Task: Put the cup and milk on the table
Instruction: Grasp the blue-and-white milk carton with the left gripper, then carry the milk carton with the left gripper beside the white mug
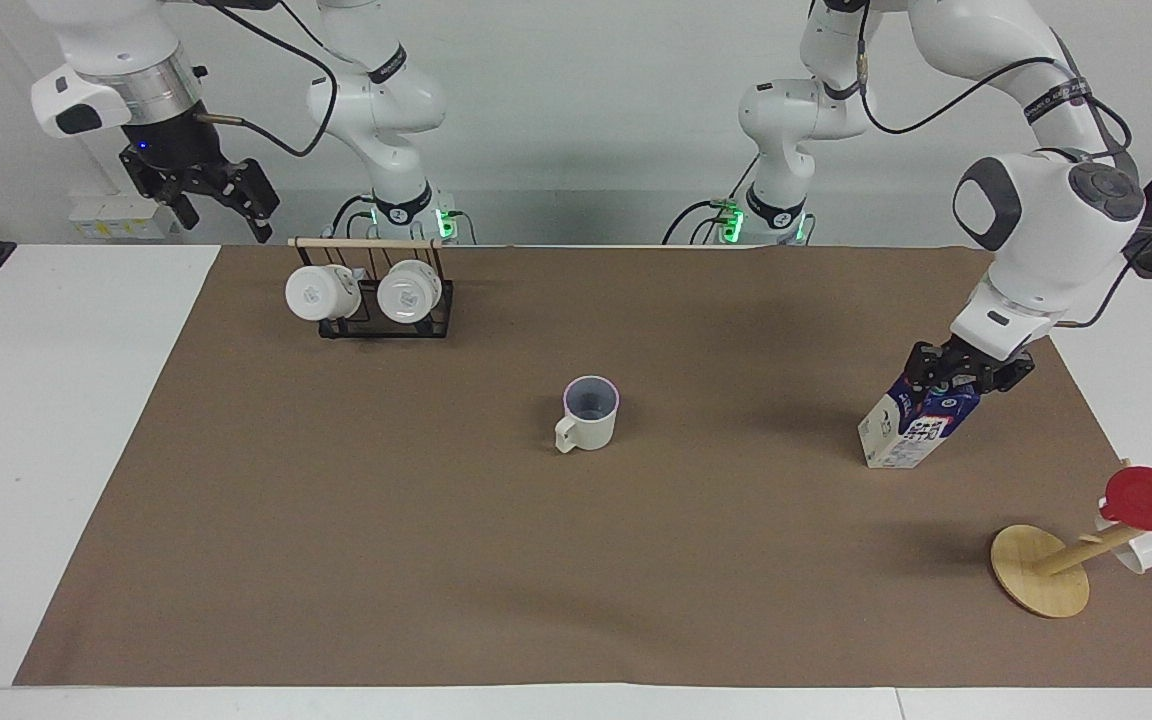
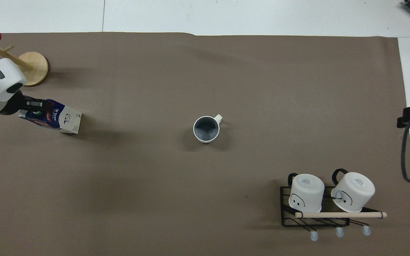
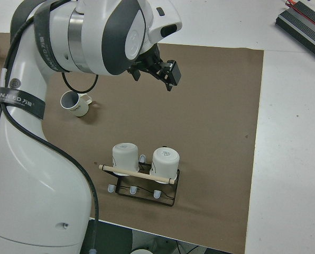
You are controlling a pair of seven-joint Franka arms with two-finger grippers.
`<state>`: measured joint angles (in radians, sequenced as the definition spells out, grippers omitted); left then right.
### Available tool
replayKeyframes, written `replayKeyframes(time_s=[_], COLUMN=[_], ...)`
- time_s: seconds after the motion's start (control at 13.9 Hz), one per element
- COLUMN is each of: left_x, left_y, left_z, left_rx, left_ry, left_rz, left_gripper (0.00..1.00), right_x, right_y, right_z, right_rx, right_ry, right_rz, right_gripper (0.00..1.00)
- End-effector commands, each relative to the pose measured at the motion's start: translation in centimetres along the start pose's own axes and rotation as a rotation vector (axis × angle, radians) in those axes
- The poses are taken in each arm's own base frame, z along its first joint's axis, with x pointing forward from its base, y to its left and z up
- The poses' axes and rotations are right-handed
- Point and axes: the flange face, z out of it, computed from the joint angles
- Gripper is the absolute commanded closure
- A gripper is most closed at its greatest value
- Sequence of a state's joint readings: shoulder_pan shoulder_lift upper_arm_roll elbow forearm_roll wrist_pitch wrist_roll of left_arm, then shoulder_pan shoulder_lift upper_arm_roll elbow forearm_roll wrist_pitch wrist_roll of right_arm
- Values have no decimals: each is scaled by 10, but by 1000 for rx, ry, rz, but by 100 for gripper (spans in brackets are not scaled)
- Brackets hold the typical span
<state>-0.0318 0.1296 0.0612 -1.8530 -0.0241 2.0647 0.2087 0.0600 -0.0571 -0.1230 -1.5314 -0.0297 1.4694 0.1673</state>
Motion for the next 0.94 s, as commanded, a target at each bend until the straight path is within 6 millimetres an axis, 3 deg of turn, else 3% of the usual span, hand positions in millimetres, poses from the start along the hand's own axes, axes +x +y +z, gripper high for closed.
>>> replayKeyframes(time_s=[0.0,0.29,0.5,0.72,0.86], left_x=[-8,2,16,11,6], left_y=[7,50,119,204,241], left_z=[-14,-40,-53,-57,-61], left_rx=[9,4,-6,-26,-38], left_ry=[-3,15,52,60,67], left_rz=[9,3,-38,-69,-87], left_gripper=[48,50,50,50,50], right_x=[-3,-1,-1,0,2], right_y=[1,8,10,5,0], right_z=[-2,-4,-4,-4,-4], right_rx=[8,10,10,16,28], right_ry=[-4,7,4,24,41], right_rz=[-1,16,11,-3,-13], right_gripper=[0,0,0,0,0])
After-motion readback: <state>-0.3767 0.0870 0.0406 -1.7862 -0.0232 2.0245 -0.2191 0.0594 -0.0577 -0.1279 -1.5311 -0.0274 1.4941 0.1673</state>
